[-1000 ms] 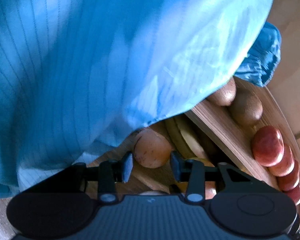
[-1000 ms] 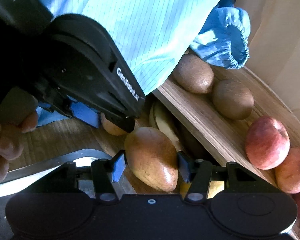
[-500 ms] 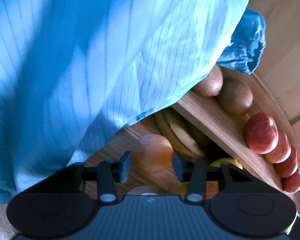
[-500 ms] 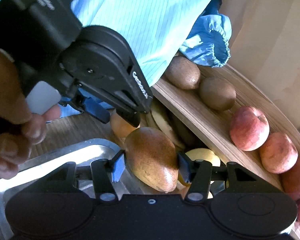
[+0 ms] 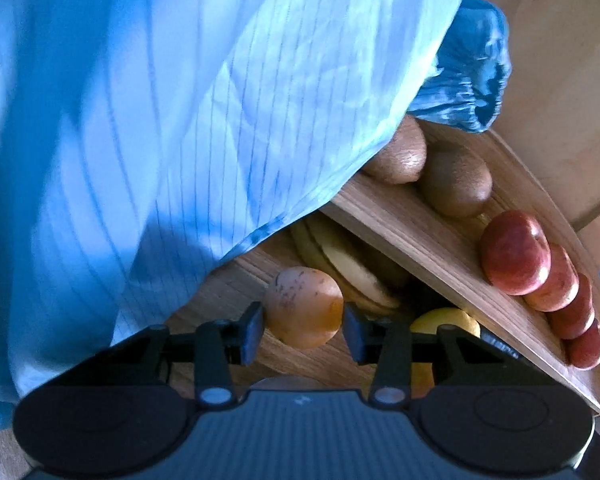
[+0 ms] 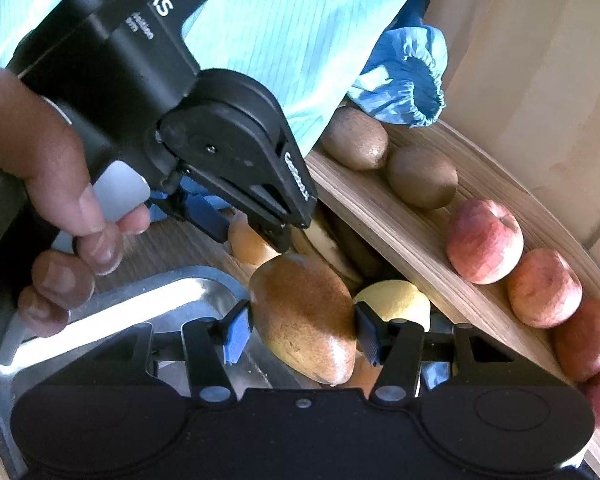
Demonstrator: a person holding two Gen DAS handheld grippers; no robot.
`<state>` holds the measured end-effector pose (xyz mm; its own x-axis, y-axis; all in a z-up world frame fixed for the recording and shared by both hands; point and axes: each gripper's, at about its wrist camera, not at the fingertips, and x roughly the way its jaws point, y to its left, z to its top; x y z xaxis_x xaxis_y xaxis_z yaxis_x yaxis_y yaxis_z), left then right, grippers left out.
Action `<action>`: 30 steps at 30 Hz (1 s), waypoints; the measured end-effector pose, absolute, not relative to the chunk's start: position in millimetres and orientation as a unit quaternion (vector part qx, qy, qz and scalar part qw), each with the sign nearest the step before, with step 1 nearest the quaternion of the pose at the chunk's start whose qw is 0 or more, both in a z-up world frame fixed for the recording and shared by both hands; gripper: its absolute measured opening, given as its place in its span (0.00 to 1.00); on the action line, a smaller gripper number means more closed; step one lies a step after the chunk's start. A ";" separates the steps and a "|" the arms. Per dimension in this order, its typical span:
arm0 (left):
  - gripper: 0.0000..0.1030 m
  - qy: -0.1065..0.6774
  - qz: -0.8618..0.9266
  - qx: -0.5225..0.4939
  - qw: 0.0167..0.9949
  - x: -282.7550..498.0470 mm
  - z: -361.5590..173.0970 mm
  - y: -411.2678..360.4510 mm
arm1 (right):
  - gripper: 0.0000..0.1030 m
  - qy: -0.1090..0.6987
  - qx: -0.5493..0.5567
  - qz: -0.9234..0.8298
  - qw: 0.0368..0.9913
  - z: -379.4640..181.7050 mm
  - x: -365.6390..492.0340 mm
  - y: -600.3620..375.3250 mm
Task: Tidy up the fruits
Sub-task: 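Close the right tool on the mango while the left tool grasps the orange fruit, then carry the mango and orange fruit over the tray with both tools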
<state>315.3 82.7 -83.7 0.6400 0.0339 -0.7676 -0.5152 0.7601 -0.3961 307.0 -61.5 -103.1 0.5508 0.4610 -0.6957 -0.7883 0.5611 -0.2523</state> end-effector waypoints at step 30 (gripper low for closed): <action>0.44 0.414 0.095 -0.236 0.874 243.0 -68.2 22.7 | 0.55 0.359 -0.228 0.378 0.822 -96.4 212.9 -118.0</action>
